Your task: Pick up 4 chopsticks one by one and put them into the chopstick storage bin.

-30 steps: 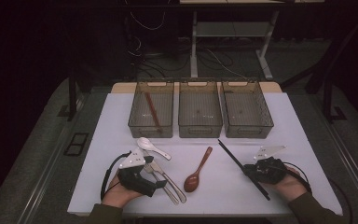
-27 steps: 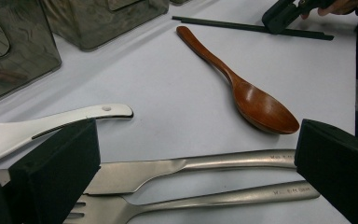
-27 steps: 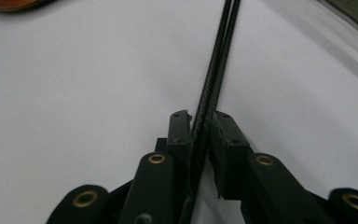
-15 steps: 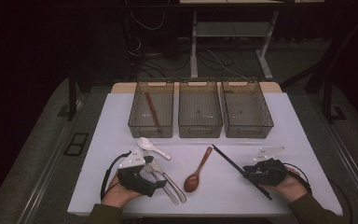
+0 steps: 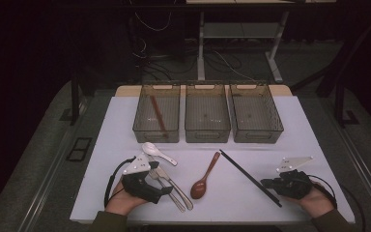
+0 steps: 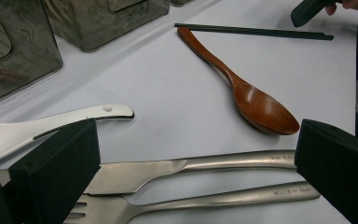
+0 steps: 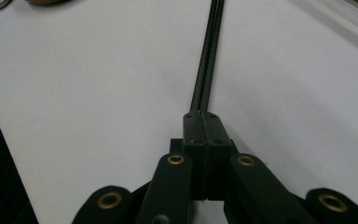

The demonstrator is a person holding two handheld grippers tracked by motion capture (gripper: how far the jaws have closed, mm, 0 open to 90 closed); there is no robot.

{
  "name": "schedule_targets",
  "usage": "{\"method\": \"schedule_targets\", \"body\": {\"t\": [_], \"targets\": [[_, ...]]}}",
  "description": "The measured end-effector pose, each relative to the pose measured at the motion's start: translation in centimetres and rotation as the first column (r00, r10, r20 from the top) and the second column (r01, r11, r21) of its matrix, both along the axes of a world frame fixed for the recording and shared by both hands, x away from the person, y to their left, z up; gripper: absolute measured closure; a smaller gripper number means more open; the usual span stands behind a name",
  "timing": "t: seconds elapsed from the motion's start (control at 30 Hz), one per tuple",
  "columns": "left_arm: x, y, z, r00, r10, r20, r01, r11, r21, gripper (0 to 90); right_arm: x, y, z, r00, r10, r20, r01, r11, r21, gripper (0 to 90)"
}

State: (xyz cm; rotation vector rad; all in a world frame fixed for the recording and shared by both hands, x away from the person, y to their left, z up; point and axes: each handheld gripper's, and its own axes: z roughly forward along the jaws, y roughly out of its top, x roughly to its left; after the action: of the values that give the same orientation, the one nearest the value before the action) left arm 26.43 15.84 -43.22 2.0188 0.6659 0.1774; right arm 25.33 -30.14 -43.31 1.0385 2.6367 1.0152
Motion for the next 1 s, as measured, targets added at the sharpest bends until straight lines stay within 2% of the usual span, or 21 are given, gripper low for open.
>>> {"method": "schedule_targets", "body": {"t": [0.27, 0.4, 0.67, 0.9, 1.0], "targets": [[0.02, 0.04, -0.02, 1.0, 0.001, -0.001, -0.001, 1.0, -0.001, 0.0, 0.03, 0.33, -0.33, 0.9999, 0.014, -0.005, -0.015, 1.0, -0.025, 89.4], [0.01, 0.05, -0.01, 1.0, 0.001, -0.001, -0.001, 1.0, -0.002, 0.0, 0.04, 0.31, -0.43, 1.0, 0.002, 0.008, -0.002, 0.999, -0.037, 81.7], [0.02, 0.04, -0.01, 1.0, 0.002, 0.0, -0.002, 1.0, -0.001, 0.0, 0.12, 0.35, -0.73, 1.0, -0.004, 0.005, 0.004, 0.998, -0.066, 82.3], [0.01, 0.06, -0.01, 1.0, 0.001, 0.0, -0.001, 1.0, -0.001, 0.0, 0.4, 0.0, -0.78, 0.9996, -0.026, 0.013, 0.026, 0.997, -0.067, 83.5], [0.02, 0.04, -0.01, 1.0, 0.0, 0.0, 0.0, 1.0, 0.0, 0.0, 0.49, -0.02, -0.68, 0.9994, -0.03, 0.018, 0.031, 0.998, -0.056, 80.9]]}}
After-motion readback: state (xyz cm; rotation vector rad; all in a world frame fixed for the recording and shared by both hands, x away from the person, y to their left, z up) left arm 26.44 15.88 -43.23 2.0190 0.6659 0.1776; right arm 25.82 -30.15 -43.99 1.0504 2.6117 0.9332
